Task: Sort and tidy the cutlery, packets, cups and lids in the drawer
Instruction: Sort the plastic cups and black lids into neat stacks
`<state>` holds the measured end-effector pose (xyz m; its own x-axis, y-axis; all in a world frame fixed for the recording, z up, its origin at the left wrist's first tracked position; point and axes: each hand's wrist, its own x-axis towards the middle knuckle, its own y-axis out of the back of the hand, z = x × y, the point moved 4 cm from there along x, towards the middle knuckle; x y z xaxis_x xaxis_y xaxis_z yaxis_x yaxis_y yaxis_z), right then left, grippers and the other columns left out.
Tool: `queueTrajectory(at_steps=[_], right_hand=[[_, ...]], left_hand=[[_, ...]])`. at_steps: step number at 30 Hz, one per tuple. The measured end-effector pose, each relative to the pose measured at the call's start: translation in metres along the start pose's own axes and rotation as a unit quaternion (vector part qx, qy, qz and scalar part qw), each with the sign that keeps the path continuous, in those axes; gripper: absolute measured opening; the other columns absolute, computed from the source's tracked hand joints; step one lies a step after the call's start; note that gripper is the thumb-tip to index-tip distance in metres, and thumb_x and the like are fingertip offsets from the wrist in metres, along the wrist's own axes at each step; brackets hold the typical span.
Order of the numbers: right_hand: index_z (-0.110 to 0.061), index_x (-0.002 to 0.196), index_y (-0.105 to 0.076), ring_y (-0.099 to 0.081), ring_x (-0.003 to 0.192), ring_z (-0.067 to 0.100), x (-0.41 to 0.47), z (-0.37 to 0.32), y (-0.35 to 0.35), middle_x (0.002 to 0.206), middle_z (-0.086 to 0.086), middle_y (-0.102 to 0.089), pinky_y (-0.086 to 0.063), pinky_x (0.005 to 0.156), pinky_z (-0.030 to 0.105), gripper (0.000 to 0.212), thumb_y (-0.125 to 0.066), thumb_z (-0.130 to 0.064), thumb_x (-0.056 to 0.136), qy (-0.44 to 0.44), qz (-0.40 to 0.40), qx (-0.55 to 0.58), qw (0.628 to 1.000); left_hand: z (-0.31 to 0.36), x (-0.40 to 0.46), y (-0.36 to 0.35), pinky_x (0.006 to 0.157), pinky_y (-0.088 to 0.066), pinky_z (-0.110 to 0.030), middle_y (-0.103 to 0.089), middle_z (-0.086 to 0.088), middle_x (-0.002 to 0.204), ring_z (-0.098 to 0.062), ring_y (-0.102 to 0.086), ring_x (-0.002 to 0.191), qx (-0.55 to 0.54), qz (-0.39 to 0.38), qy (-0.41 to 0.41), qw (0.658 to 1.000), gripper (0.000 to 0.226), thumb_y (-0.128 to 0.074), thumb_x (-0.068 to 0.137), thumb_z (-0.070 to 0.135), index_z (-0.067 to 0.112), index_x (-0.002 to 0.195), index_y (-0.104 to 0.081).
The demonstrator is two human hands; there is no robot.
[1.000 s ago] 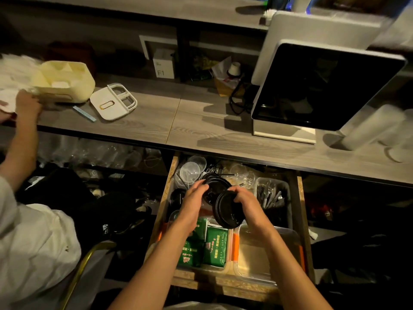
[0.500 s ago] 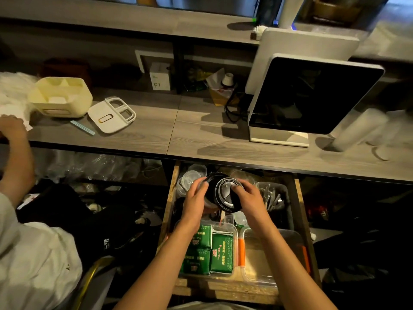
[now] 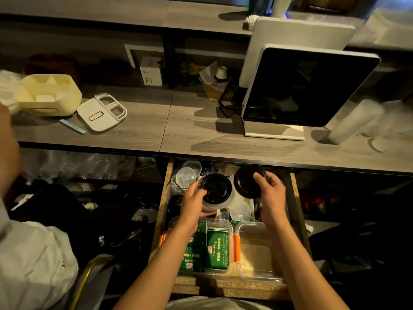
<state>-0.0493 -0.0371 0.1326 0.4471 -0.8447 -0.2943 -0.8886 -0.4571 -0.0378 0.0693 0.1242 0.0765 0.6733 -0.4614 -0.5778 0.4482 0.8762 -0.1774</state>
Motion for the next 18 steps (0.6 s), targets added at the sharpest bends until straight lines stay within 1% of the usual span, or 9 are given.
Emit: queueTrajectory(at_steps=[2,3,6,7,9,11,13,15,18], right_hand=[[-0.021,0.106,-0.067,-0.067,0.095,0.009,0.001,-0.017,0.002,0.099,-0.001,-0.071,-0.053,0.083,0.022,0.019,-0.065,-0.009,0.091,0.111,-0.020,-0.057,0.992],[-0.021,0.108,-0.068,-0.065,0.097,0.007,0.000,-0.024,-0.001,0.101,-0.004,-0.070,-0.051,0.084,0.020,0.024,-0.067,-0.007,0.089,0.162,-0.052,-0.092,0.981],[-0.030,0.112,-0.068,-0.055,0.113,0.003,0.003,-0.023,-0.009,0.113,-0.019,-0.065,-0.044,0.100,0.027,0.035,-0.073,-0.009,0.084,0.264,-0.160,-0.253,0.917],[-0.031,0.113,-0.068,-0.050,0.119,0.002,0.005,-0.019,-0.010,0.117,-0.021,-0.062,-0.039,0.105,0.031,0.036,-0.074,-0.012,0.084,0.271,-0.187,-0.300,0.895],[-0.034,0.117,-0.066,-0.041,0.129,0.004,0.008,-0.012,-0.006,0.125,-0.021,-0.056,-0.030,0.113,0.034,0.036,-0.073,-0.019,0.085,0.249,-0.232,-0.344,0.875],[-0.036,0.123,-0.061,-0.033,0.136,0.004,0.011,-0.010,0.002,0.129,-0.023,-0.050,-0.024,0.116,0.032,0.036,-0.070,-0.030,0.088,0.225,-0.255,-0.345,0.875],[-0.035,0.125,-0.059,-0.033,0.136,0.001,0.015,-0.008,0.010,0.129,-0.023,-0.047,-0.026,0.116,0.033,0.034,-0.064,-0.037,0.091,0.203,-0.255,-0.332,0.885],[-0.037,0.125,-0.057,-0.034,0.137,0.002,0.018,-0.006,0.016,0.132,-0.020,-0.045,-0.030,0.117,0.037,0.032,-0.059,-0.042,0.093,0.192,-0.252,-0.326,0.891],[-0.039,0.125,-0.055,-0.031,0.139,-0.001,0.020,-0.002,0.021,0.135,-0.022,-0.045,-0.029,0.117,0.036,0.039,-0.048,-0.057,0.090,0.197,-0.260,-0.321,0.889]], left_hand=[[0.000,-0.002,-0.013,0.073,-0.062,-0.043,-0.047,-0.003,0.140,-0.019,-0.058,0.108,0.009,0.001,-0.004,1.000,0.049,-0.048,0.102,0.015,0.026,0.149,-0.040],[0.001,-0.003,-0.020,0.074,-0.061,-0.043,-0.048,0.000,0.137,-0.018,-0.059,0.107,0.013,0.004,-0.004,1.000,0.046,-0.048,0.102,0.016,0.027,0.147,-0.041],[0.004,-0.003,-0.041,0.089,-0.056,-0.052,-0.060,-0.001,0.131,-0.024,-0.060,0.114,0.018,0.013,-0.006,1.000,0.029,-0.050,0.101,0.020,0.034,0.125,-0.057],[0.004,-0.003,-0.048,0.091,-0.054,-0.053,-0.063,-0.004,0.128,-0.026,-0.060,0.116,0.007,0.016,-0.001,1.000,0.025,-0.050,0.101,0.022,0.035,0.120,-0.059],[0.003,-0.007,-0.061,0.086,-0.056,-0.047,-0.067,-0.012,0.122,-0.029,-0.063,0.111,-0.063,0.018,0.028,0.997,0.024,-0.046,0.103,0.023,0.023,0.125,-0.058],[0.004,-0.012,-0.072,0.084,-0.056,-0.045,-0.069,-0.016,0.117,-0.028,-0.066,0.104,-0.123,0.003,0.040,0.992,0.034,-0.036,0.107,0.031,0.014,0.124,-0.061],[0.003,-0.012,-0.079,0.090,-0.054,-0.050,-0.071,-0.018,0.115,-0.031,-0.068,0.104,-0.148,-0.006,0.041,0.988,0.046,-0.034,0.104,0.047,0.015,0.119,-0.064],[0.002,-0.011,-0.083,0.096,-0.053,-0.055,-0.072,-0.017,0.113,-0.032,-0.069,0.105,-0.142,-0.010,0.036,0.989,0.053,-0.037,0.100,0.056,0.016,0.120,-0.065],[0.003,-0.011,-0.090,0.094,-0.054,-0.054,-0.073,-0.014,0.113,-0.028,-0.071,0.101,-0.106,-0.022,0.026,0.994,0.056,-0.047,0.090,0.060,0.018,0.122,-0.063]])
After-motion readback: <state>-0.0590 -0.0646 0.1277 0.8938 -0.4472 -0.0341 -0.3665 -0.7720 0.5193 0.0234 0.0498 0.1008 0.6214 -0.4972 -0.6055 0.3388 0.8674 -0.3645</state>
